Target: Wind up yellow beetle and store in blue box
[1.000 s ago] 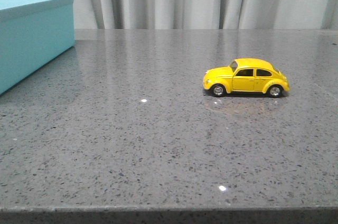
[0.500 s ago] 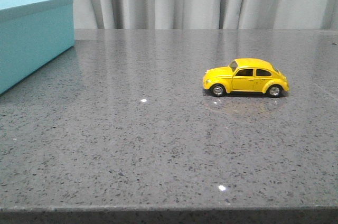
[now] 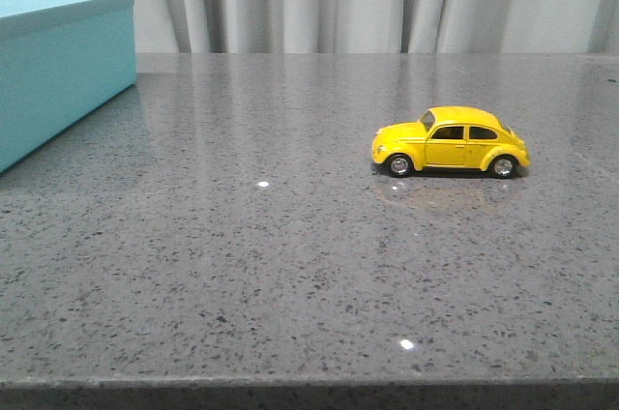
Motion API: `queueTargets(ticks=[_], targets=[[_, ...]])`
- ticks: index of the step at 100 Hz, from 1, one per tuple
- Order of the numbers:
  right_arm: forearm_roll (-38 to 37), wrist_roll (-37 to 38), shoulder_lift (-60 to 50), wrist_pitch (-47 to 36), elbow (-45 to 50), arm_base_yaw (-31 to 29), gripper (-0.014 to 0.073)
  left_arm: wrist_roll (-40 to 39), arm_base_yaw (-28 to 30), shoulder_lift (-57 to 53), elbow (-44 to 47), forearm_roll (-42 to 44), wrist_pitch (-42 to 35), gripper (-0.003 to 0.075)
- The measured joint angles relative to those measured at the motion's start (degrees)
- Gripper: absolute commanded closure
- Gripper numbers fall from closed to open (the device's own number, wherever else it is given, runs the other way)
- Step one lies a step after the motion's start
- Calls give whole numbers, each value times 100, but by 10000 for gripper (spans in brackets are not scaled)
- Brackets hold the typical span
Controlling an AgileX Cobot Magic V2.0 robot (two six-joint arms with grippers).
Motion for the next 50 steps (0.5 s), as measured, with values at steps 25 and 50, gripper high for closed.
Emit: queueTargets(ticks=[25,50], targets=[[0,0,657,40,-76,468,189,0,0,175,-95,0,-124,346],[0,0,805,-118,-76,472,200,0,0,175,-98,0,-589,346]])
